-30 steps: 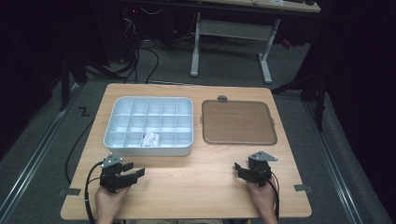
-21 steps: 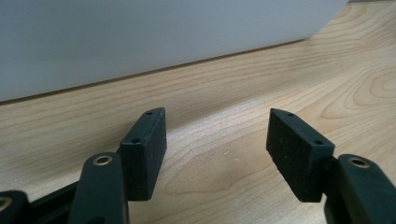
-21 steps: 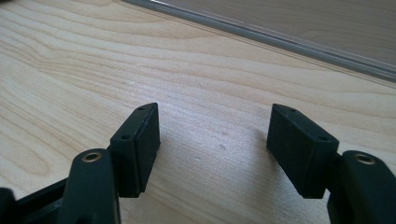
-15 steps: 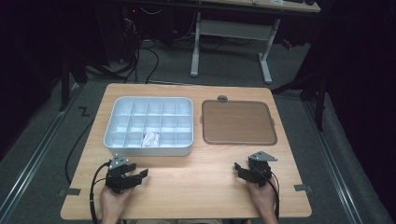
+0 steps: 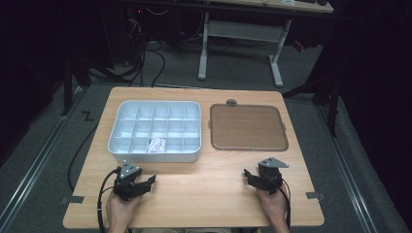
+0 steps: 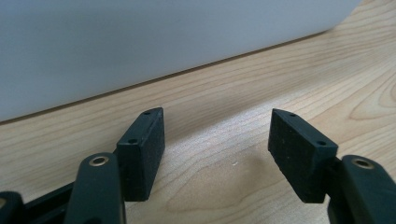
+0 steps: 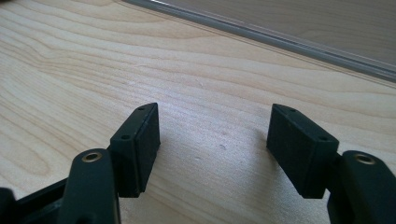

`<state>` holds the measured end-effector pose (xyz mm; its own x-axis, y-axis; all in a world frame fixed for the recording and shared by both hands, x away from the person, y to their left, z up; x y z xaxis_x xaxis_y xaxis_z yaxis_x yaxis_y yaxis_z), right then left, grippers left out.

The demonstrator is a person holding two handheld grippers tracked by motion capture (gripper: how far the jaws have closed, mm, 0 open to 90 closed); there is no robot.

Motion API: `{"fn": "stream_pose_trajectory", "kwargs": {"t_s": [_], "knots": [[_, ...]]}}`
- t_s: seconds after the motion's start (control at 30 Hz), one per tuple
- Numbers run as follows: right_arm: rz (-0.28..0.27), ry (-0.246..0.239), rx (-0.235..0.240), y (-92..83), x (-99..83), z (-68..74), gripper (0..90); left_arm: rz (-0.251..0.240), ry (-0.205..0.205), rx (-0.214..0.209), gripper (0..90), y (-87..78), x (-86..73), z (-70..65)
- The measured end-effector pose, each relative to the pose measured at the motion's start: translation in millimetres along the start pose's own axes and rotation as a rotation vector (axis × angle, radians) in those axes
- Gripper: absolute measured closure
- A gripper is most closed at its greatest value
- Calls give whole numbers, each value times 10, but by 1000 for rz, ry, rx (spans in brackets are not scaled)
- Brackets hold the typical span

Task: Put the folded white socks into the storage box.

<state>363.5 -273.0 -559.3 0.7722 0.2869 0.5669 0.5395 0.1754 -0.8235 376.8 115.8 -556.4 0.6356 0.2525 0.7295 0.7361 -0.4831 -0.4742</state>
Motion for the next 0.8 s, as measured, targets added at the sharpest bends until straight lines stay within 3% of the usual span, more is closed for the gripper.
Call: {"fn": "stream_pose_trajectory", "kwargs": {"t_s": [0.17, 0.53, 0.8], "knots": [[0, 0, 0, 0, 0, 0, 351, -1, 44, 27, 357, 35, -27, -28], [0, 0, 0, 0, 0, 0, 351, 5, 88, 47, 330, 62, -62, -57], [0, -1, 0, 0, -1, 1, 351, 6, 88, 45, 323, 62, -63, -57]]}}
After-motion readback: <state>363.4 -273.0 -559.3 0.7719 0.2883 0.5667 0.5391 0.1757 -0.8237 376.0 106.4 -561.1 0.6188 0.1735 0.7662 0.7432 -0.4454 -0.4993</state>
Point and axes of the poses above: each handheld gripper's, and its own axes: y roughly forward along the jaws, x roughly out of its top, z roughly to its left, the point moved 4 cm from there along y, roughly forward along the jaws, and after that the axes turned 12 degrees about z, right-handed, at the moved point
